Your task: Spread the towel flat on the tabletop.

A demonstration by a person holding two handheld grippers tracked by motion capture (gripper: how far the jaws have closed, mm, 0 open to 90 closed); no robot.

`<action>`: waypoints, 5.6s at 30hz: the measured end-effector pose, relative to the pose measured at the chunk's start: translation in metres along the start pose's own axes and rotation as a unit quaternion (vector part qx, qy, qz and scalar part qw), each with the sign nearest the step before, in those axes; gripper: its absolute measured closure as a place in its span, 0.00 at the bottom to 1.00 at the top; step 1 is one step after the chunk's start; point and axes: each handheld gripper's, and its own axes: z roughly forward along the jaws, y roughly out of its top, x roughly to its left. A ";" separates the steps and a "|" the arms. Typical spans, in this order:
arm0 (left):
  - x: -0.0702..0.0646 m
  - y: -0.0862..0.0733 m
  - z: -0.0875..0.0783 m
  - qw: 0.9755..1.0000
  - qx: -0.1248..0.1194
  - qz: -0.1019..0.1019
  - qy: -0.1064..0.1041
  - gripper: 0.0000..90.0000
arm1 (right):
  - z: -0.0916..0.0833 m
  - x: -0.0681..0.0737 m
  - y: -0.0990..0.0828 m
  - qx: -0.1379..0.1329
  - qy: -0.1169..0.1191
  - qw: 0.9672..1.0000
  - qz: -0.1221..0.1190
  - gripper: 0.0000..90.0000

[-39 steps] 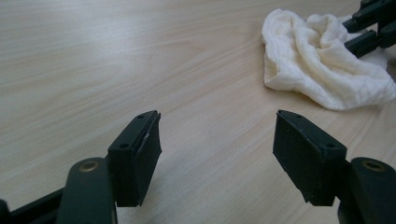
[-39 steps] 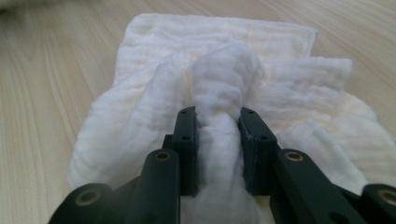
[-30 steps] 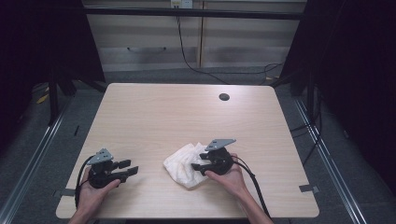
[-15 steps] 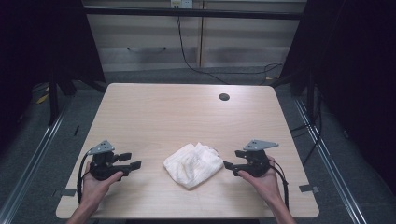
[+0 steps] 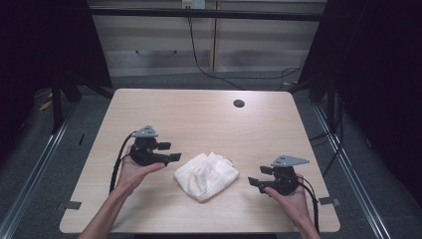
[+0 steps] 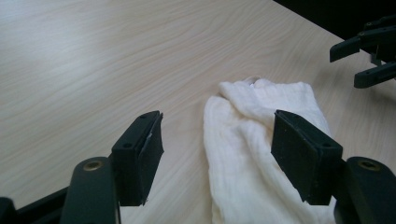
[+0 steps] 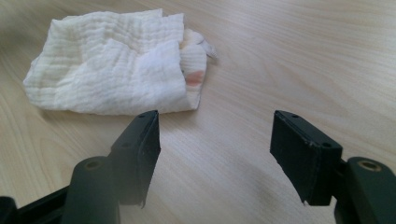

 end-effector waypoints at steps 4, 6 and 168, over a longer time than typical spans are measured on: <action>0.001 0.009 0.031 0.999 0.036 0.009 -0.009 0.40 | -0.002 0.000 0.001 -0.010 0.002 1.000 0.006 0.38; 0.004 0.012 0.044 0.998 0.052 0.015 -0.013 0.49 | -0.004 -0.001 0.001 -0.013 0.000 1.000 0.005 0.38; 0.035 -0.005 -0.099 0.991 -0.121 0.021 0.049 0.98 | 0.051 -0.028 0.139 -0.073 0.087 0.993 -0.024 0.99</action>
